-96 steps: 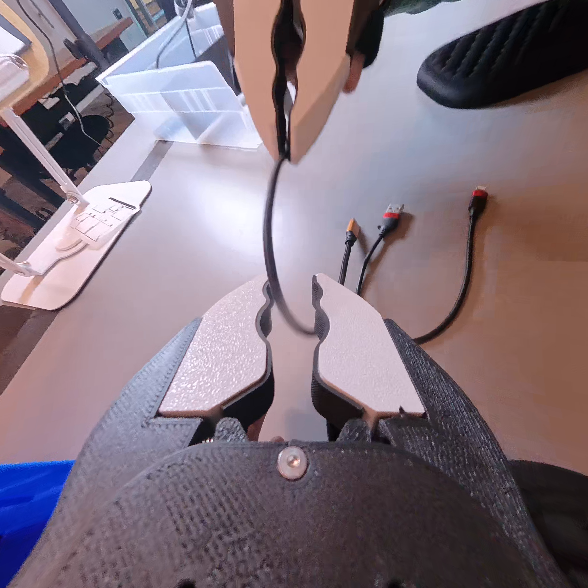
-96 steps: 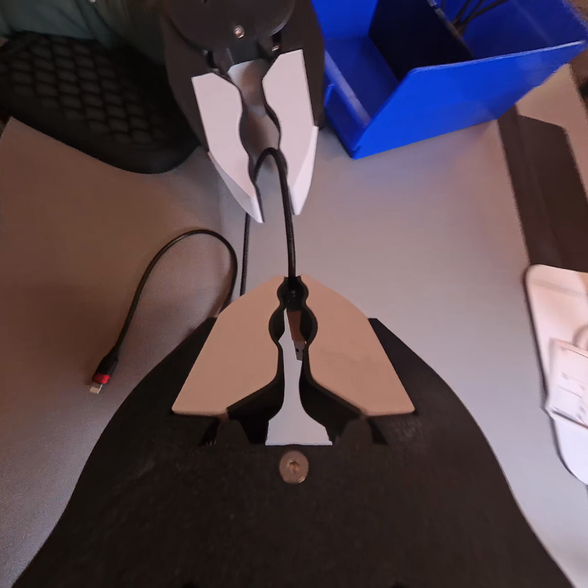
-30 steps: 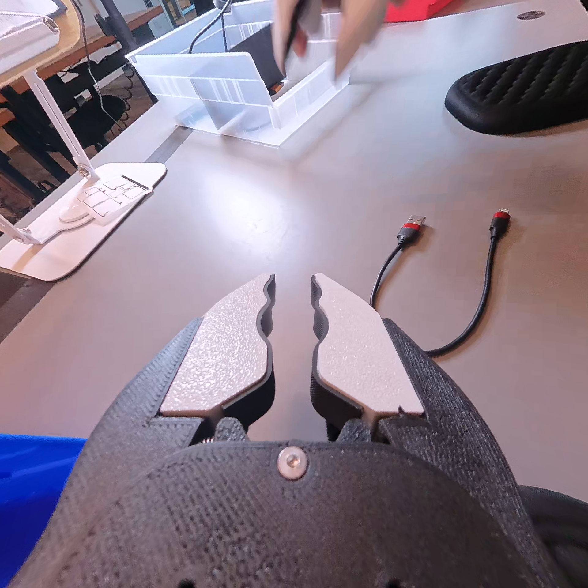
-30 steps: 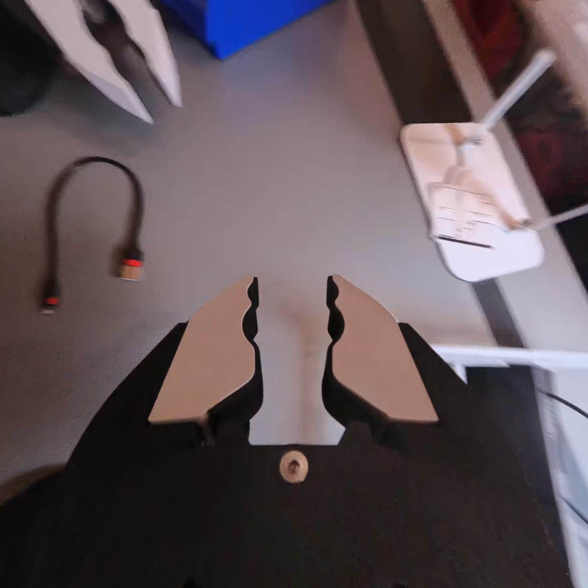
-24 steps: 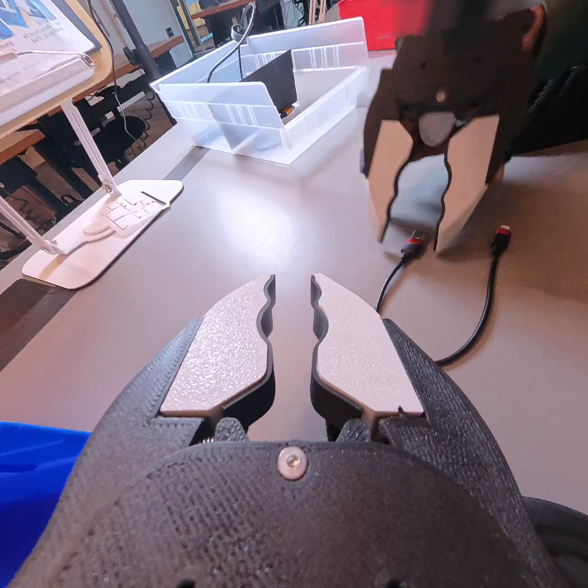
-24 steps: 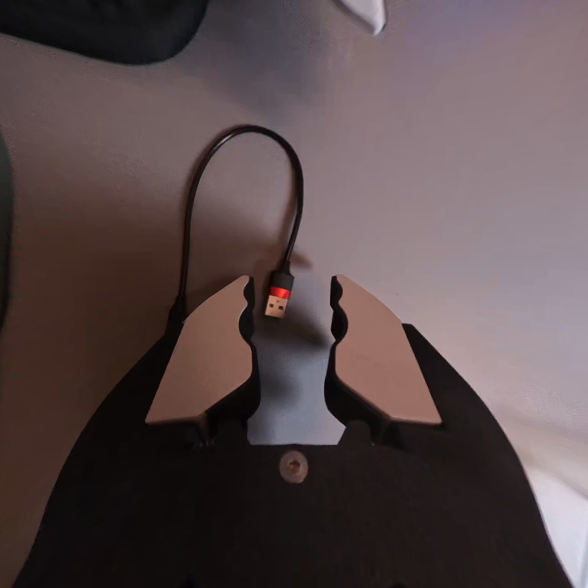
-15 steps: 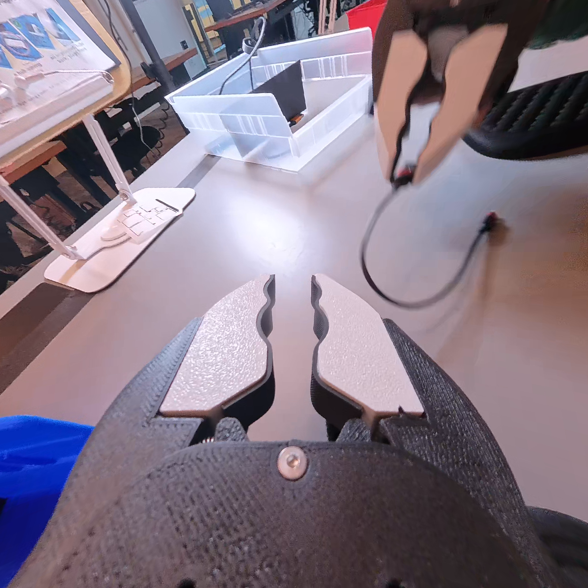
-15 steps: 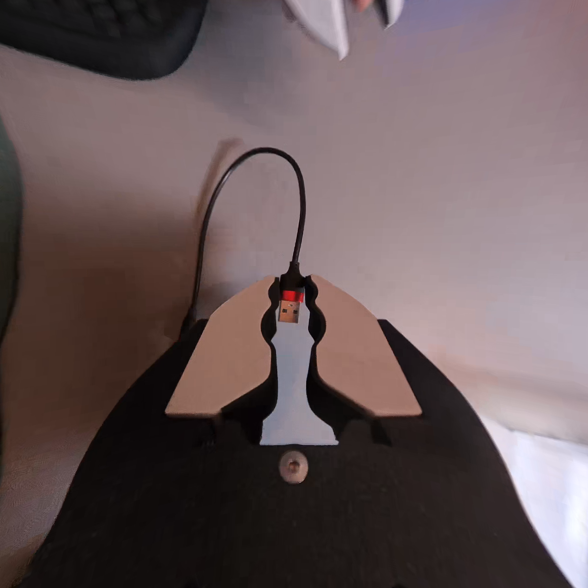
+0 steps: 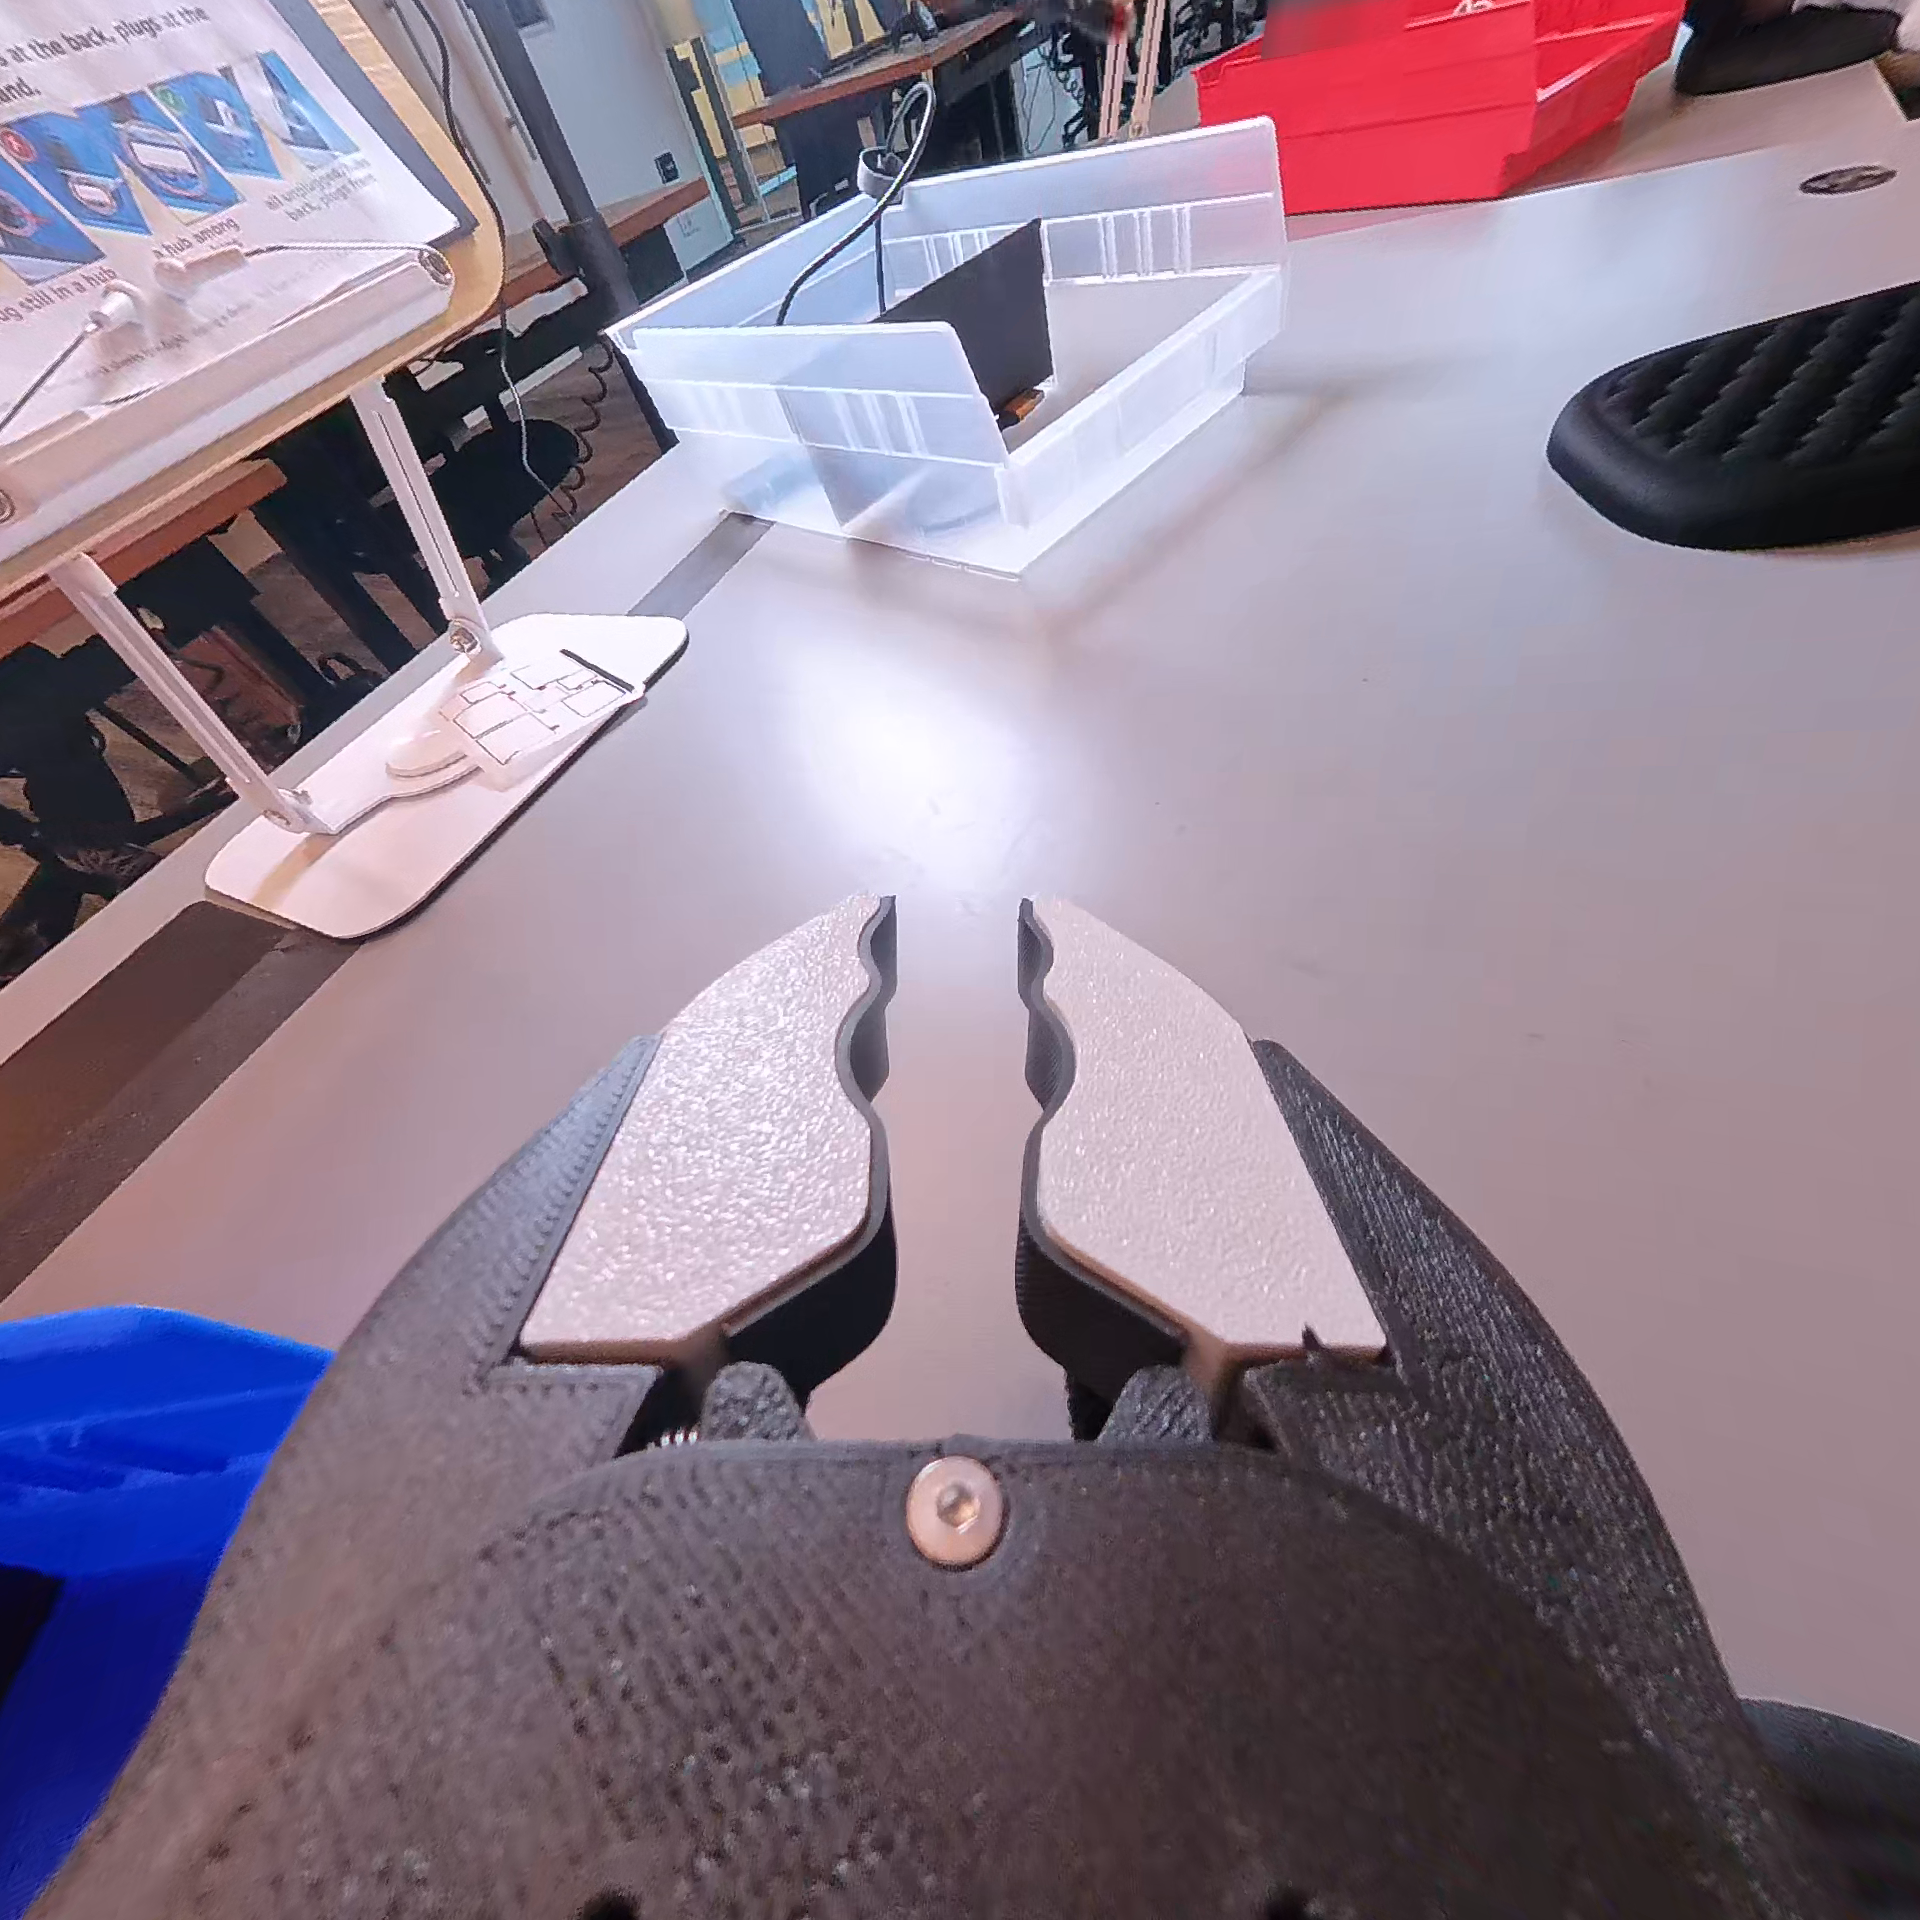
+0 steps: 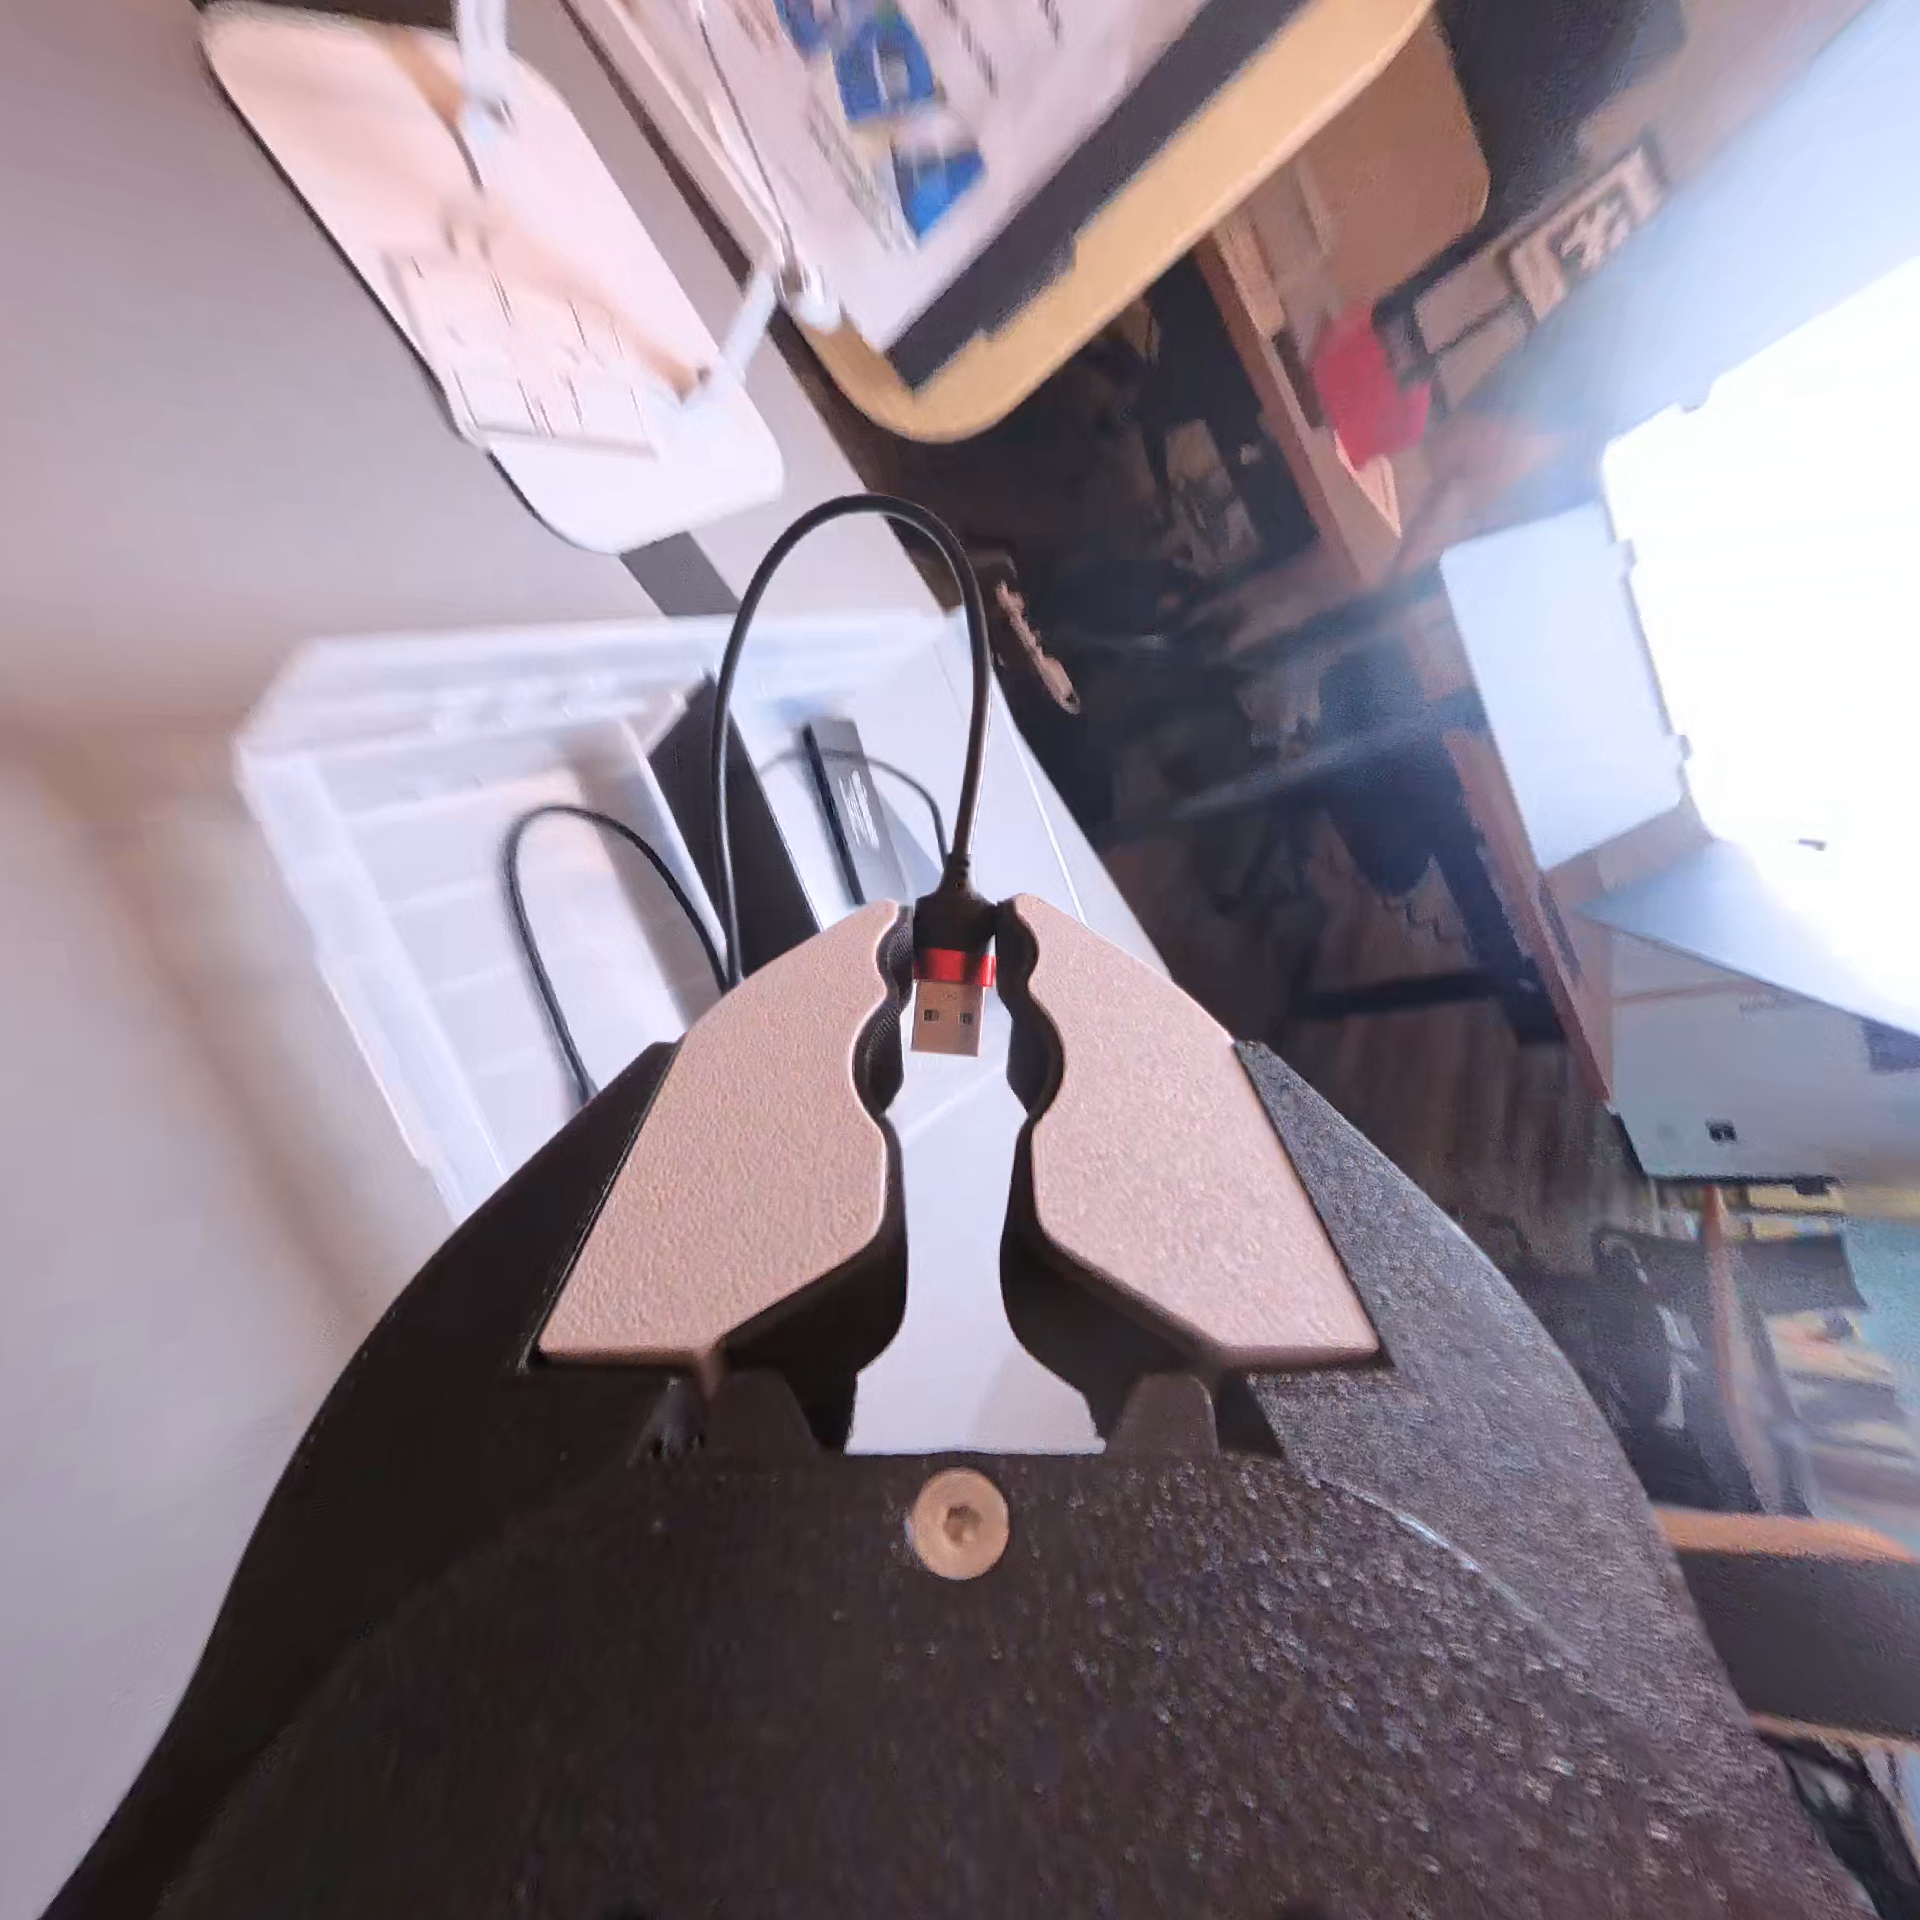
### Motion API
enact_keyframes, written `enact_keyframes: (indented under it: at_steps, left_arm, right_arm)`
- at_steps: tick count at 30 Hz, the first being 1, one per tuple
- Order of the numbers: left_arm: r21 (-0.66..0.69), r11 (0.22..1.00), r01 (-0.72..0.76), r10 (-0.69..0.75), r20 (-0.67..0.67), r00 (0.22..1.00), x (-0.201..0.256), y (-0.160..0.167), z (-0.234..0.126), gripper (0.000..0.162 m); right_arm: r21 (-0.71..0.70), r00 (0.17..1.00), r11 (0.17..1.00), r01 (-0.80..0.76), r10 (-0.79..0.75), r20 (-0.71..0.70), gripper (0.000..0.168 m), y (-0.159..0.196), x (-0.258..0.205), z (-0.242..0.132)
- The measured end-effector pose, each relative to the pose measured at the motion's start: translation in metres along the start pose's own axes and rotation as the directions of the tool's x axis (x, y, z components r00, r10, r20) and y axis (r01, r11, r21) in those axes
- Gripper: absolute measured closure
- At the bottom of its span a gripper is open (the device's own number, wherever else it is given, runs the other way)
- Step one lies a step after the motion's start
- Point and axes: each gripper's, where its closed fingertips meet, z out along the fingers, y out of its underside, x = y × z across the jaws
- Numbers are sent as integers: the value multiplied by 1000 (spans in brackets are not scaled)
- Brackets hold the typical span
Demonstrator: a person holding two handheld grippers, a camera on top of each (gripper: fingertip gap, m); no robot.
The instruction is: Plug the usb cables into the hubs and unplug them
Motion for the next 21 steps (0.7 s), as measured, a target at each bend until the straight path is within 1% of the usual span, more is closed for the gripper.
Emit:
enact_keyframes:
  at_steps: [3, 7, 9, 11, 14, 15, 16, 19, 21]
  left_arm:
    - [-3, 1000, 4, -4, 13, 1000, -2, 0, 0, 140]
    - [-22, 999, 46, -44, 74, 996, -14, 5, -1, 140]
    - [-26, 997, 67, -64, 104, 993, -20, 7, -2, 139]
    - [-33, 996, 79, -74, 125, 989, -25, 10, -3, 139]
    - [-44, 995, 88, -81, 137, 987, -27, 13, -3, 139]
    - [-48, 995, 90, -82, 140, 987, -28, 14, -3, 139]
    - [-53, 994, 92, -84, 141, 986, -28, 15, -3, 139]
    - [-59, 994, 95, -86, 147, 985, -29, 16, -3, 138]
    - [-59, 994, 95, -85, 153, 985, -30, 15, -3, 138]
  right_arm:
    - [-108, 998, 994, 33, -27, 51, 152, 34, -25, 36]
    - [-200, 987, 978, 59, -27, 156, 152, 66, -71, 82]
    - [-210, 984, 977, 48, -10, 176, 152, 73, -85, 100]
    - [-195, 981, 981, 14, 24, 194, 152, 74, -93, 109]
    - [-122, 974, 987, -103, 125, 187, 134, 60, -90, 109]
    - [-73, 968, 985, -159, 170, 183, 126, 50, -86, 105]
    - [-9, 958, 975, -221, 219, 187, 122, 38, -82, 98]
    - [166, 899, 901, -400, 351, 261, 121, 0, -81, 70]
    - [247, 866, 847, -470, 388, 316, 121, -21, -91, 52]
